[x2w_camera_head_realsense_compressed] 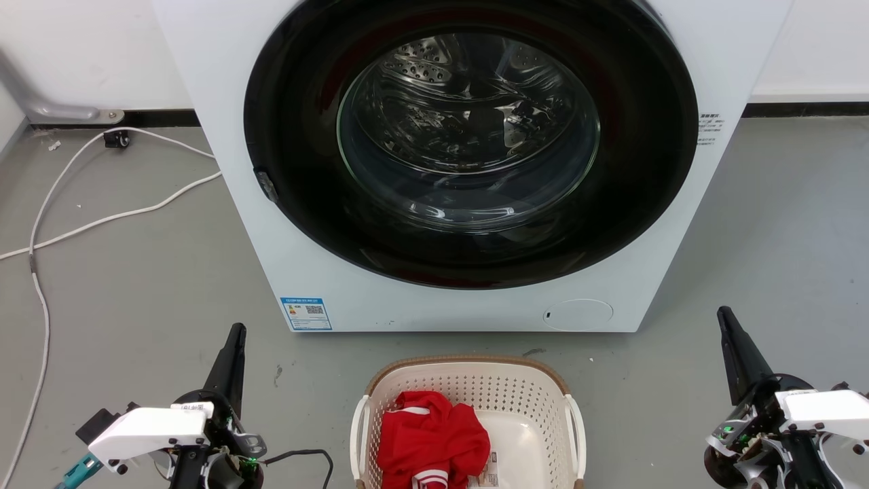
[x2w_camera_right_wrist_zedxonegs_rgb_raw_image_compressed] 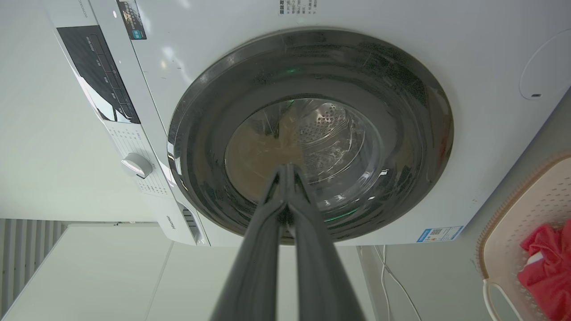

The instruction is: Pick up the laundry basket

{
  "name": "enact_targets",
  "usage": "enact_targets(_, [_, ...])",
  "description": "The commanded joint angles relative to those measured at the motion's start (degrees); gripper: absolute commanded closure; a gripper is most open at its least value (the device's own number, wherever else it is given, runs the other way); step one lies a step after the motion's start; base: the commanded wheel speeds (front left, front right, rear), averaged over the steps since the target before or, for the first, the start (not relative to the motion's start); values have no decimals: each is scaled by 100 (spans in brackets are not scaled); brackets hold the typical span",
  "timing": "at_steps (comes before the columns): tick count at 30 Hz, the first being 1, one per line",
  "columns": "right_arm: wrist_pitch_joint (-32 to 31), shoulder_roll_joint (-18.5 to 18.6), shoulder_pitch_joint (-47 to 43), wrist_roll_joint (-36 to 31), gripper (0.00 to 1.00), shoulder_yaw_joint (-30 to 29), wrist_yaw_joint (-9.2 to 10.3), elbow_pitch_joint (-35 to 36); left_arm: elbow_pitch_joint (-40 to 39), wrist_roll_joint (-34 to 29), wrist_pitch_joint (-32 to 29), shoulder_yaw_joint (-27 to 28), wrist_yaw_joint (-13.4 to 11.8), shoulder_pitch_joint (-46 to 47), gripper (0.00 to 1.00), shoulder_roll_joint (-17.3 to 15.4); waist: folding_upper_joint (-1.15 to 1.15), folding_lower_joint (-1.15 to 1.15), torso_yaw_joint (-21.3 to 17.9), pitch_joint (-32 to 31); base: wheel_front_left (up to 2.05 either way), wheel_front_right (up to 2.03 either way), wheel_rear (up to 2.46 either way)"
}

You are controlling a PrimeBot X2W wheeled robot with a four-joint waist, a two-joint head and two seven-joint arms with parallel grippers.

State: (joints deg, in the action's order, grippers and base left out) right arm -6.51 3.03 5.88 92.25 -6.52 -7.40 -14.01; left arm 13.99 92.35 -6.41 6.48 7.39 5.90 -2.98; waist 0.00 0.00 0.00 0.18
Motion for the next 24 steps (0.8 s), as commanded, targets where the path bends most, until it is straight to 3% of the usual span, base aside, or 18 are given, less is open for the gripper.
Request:
enact_targets(1, [-10, -17, 71, -18, 100, -8, -17, -5, 7, -25, -23, 17, 20, 60, 100, 4, 0, 0, 0, 0, 0, 0, 0])
enact_targets(16, [1, -1, 0, -6, 100, -1, 0, 0, 0, -1, 0, 1, 0, 1, 100, 1, 0, 0, 0, 0, 0, 0, 0])
enact_targets(17, [4, -1, -16, -7, 0, 1, 0, -22, 24, -1, 5, -7, -2, -11, 0, 4, 0, 0, 0, 0, 0, 0, 0])
enact_targets(24, [171, -7, -93, -64, 0, 70, 0, -9, 81, -53, 177, -237, -5, 12, 0, 14, 0, 0, 2, 6, 0, 0, 0])
